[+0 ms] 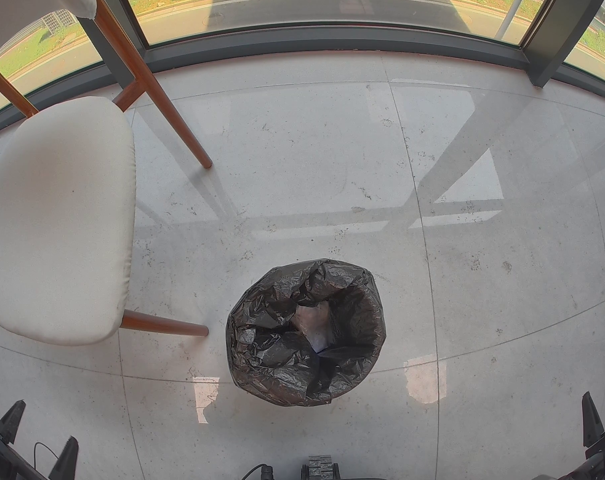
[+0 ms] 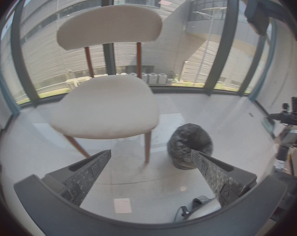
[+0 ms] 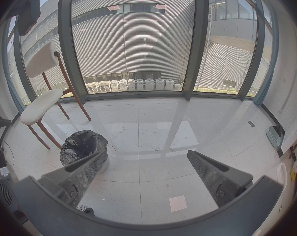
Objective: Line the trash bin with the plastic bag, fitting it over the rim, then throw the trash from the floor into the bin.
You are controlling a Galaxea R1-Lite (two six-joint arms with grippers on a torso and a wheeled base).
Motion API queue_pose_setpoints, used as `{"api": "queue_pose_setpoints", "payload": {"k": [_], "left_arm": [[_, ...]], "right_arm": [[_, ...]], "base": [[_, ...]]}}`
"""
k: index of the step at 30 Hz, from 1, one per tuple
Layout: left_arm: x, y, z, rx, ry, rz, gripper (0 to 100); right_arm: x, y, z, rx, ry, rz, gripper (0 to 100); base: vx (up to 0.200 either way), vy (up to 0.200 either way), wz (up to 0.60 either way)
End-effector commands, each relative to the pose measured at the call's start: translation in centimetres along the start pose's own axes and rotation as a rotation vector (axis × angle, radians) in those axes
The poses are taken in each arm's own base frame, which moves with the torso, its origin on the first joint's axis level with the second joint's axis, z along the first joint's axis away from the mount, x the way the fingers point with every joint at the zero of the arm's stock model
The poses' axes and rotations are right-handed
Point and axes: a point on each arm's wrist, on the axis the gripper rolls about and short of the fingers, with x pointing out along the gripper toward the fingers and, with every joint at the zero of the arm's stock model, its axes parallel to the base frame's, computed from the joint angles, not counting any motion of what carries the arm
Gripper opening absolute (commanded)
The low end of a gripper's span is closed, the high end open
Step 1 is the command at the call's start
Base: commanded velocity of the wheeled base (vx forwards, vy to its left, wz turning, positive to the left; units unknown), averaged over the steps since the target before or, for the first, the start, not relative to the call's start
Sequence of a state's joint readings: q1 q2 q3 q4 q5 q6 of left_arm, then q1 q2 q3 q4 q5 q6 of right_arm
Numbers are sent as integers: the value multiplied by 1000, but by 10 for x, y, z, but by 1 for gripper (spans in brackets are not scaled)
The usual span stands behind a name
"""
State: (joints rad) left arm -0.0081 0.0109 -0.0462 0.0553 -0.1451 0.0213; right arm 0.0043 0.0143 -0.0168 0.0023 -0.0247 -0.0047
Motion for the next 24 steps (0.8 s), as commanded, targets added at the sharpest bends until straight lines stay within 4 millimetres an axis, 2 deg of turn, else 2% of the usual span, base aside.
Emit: {"api": "queue_pose_setpoints", "payload": {"k": [1, 16, 24], "left_arm": [[2, 4, -8, -25, -6, 164, 100], [2, 3, -7, -19, -8, 124, 100], [2, 3, -7, -23, -10, 124, 100]], "right_arm": [[0, 0, -5, 5, 2, -9, 100], [0, 0, -5, -2, 3, 5, 100], [0, 0, -5, 0, 3, 5, 100]], "base": [[0, 0, 0], [0, 0, 0], [-175, 0, 0]]}}
